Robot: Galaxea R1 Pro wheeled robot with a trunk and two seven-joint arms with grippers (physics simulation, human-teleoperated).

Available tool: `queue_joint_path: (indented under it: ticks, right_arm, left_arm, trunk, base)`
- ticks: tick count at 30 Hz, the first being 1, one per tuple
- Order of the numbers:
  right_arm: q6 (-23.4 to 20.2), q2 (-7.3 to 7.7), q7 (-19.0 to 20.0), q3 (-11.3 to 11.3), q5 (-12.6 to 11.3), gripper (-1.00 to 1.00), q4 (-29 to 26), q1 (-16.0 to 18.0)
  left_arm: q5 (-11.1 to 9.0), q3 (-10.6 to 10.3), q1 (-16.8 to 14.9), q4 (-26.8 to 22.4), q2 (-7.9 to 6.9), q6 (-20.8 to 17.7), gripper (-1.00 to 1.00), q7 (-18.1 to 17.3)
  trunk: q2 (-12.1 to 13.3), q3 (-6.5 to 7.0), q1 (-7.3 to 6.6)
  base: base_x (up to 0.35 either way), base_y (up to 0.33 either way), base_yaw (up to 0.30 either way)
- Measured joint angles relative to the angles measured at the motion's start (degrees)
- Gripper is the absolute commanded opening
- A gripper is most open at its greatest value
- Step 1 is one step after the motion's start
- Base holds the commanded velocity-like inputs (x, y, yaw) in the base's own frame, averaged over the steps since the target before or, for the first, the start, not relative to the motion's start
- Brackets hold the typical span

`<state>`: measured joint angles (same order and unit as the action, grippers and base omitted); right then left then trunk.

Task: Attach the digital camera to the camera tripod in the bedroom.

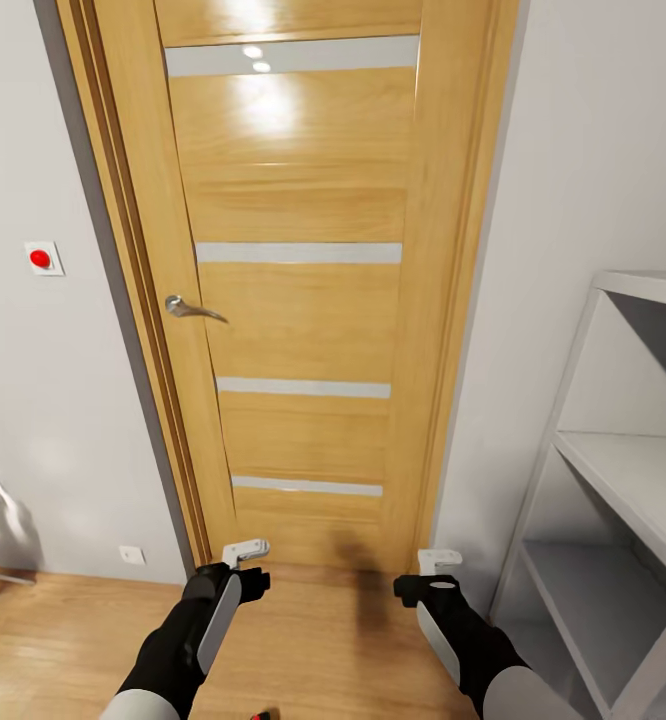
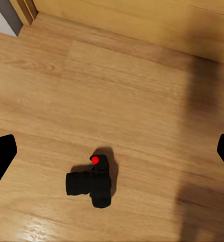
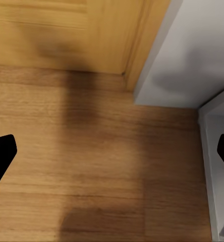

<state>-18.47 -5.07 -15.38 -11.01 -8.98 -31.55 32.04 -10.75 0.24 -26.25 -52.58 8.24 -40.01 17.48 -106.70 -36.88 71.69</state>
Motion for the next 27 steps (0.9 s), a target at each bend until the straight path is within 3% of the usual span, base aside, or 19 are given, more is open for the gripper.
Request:
queue_joint_path:
  ticks: [16,27]
  right_arm:
    - [0.1,-0.05,0.0,0.0,0.0,1.00,0.1,0.0]
    - [3.4,-0.09,0.1,-0.1,0.0,1.00,0.1,0.0]
  left_arm:
    - [0.0,0.1,0.0,0.0,-0.90,0.0,1.00,0.0]
    - [0.1,0.1,0.0,-0.6,-0.88,0.0,1.00,0.1]
  trunk:
    - [-6.4,-2.87,3.52]
    - [-10.8,-4.85,5.93]
  base:
    - [0.000,0.000,0.000]
    - [0.000,0.000,0.000]
